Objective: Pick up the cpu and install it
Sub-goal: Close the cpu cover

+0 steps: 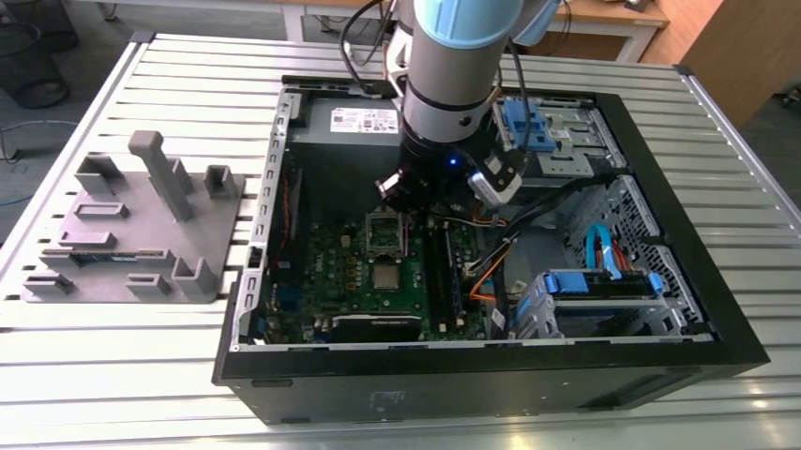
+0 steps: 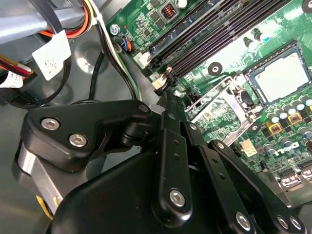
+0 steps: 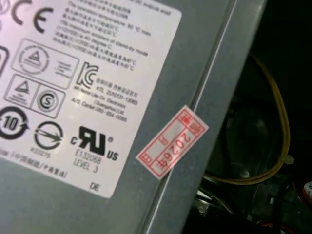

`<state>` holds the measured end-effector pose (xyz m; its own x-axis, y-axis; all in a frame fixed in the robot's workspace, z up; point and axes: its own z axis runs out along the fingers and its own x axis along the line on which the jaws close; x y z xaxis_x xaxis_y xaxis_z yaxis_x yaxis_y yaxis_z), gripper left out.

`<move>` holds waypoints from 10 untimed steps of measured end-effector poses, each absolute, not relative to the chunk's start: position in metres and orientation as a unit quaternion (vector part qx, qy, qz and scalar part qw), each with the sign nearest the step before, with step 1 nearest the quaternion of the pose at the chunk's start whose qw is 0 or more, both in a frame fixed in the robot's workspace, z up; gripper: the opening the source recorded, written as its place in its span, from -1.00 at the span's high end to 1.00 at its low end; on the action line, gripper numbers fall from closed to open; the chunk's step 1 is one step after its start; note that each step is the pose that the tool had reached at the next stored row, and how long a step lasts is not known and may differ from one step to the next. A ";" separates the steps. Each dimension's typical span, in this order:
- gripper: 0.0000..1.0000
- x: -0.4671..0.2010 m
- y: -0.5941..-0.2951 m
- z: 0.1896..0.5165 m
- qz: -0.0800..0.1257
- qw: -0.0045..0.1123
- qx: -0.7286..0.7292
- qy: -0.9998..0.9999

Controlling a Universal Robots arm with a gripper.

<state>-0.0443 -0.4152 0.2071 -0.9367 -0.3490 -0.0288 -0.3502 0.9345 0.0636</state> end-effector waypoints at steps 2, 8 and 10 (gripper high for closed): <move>0.79 -0.044 -0.414 0.207 0.035 0.009 -0.178 0.983; 0.79 -0.044 -0.414 0.205 0.035 0.008 -0.194 0.980; 0.79 -0.044 -0.414 0.205 0.035 0.008 -0.208 0.977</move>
